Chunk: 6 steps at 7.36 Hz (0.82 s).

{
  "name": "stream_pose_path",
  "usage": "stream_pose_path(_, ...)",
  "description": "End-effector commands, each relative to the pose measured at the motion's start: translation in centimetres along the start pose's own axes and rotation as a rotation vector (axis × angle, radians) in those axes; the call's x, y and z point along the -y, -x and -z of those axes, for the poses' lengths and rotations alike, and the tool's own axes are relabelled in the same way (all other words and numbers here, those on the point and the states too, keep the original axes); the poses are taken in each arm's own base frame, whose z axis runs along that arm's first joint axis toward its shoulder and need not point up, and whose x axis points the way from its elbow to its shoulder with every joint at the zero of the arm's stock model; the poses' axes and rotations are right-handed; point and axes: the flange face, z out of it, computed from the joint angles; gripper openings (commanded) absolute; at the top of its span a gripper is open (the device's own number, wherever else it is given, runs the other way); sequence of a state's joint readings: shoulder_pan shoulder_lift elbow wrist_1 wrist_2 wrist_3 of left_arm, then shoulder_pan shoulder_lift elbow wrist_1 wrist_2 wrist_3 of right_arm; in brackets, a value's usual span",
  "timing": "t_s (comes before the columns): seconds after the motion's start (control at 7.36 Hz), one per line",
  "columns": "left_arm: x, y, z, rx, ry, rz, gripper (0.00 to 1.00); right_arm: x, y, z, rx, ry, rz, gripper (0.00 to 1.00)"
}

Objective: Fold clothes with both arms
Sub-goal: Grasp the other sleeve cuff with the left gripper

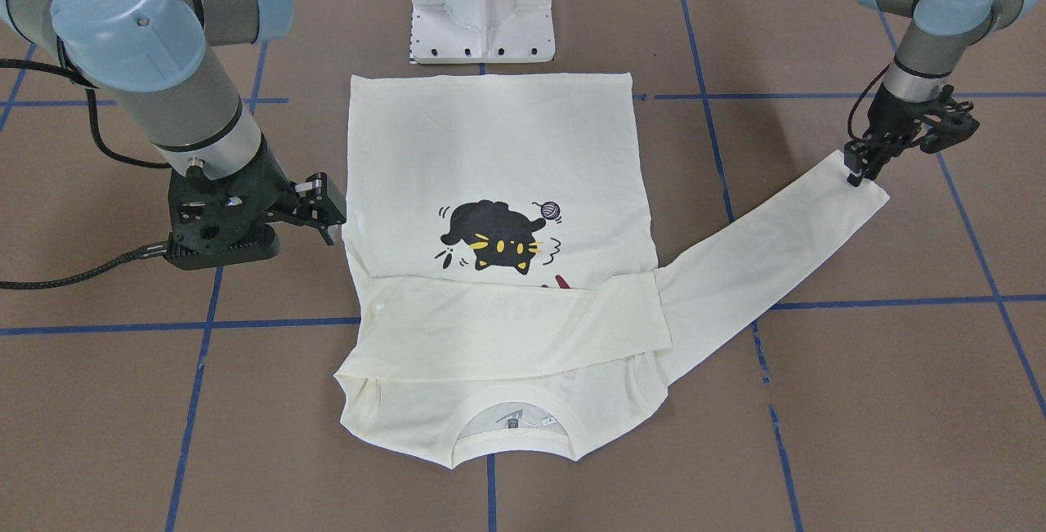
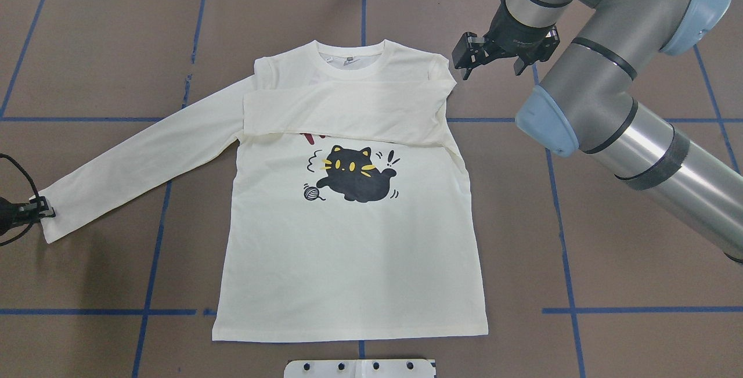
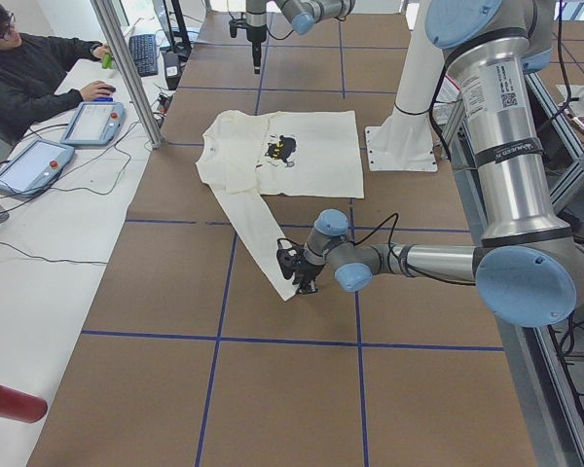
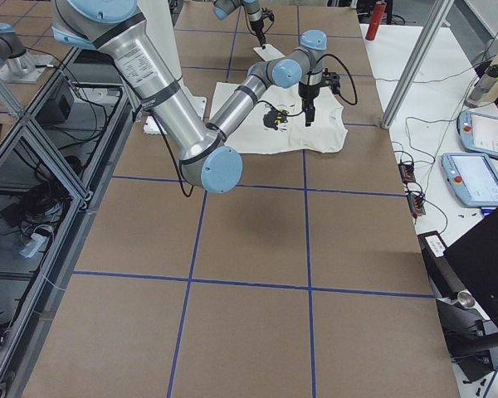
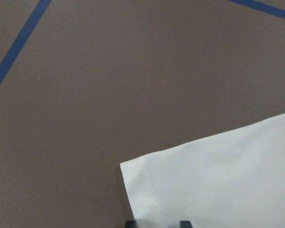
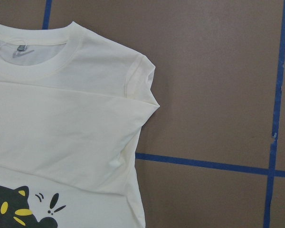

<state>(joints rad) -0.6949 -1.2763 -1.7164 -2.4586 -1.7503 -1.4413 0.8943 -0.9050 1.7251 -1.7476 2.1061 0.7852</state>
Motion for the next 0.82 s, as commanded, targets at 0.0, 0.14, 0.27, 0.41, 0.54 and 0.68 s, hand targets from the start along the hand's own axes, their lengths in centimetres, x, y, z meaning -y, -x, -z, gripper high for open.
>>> stream_pose_path(0.0, 0.0, 0.01, -0.01, 0.001, 0.0, 0.001, 0.43, -0.09, 0.07, 0.19, 0.001, -0.001, 0.001, 1.0)
stream_pose_path(0.14, 0.0, 0.08, -0.08, 0.004, 0.001, -0.005, 0.68, -0.04, 0.0, 0.25, 0.001, -0.003, 0.0, 1.0)
stream_pose_path(0.27, -0.07, 0.17, -0.11, 0.007, 0.002, -0.007, 0.85, -0.04, 0.0, 0.25, 0.001, -0.003, 0.0, 1.0)
stream_pose_path(0.41, -0.05, 0.22, -0.16, 0.012, 0.001, -0.006, 0.99, -0.04, 0.0, 0.25, 0.001, -0.003, 0.0, 1.0)
stream_pose_path(0.54, -0.03, 0.29, -0.21, 0.018, 0.0, -0.005, 0.99, -0.04, 0.0, 0.25, 0.001, -0.003, 0.0, 1.0)
stream_pose_path(0.68, -0.03, 0.35, -0.27, 0.019, 0.001, -0.005, 0.99, -0.04, 0.0, 0.25, 0.001, -0.003, 0.0, 1.0)
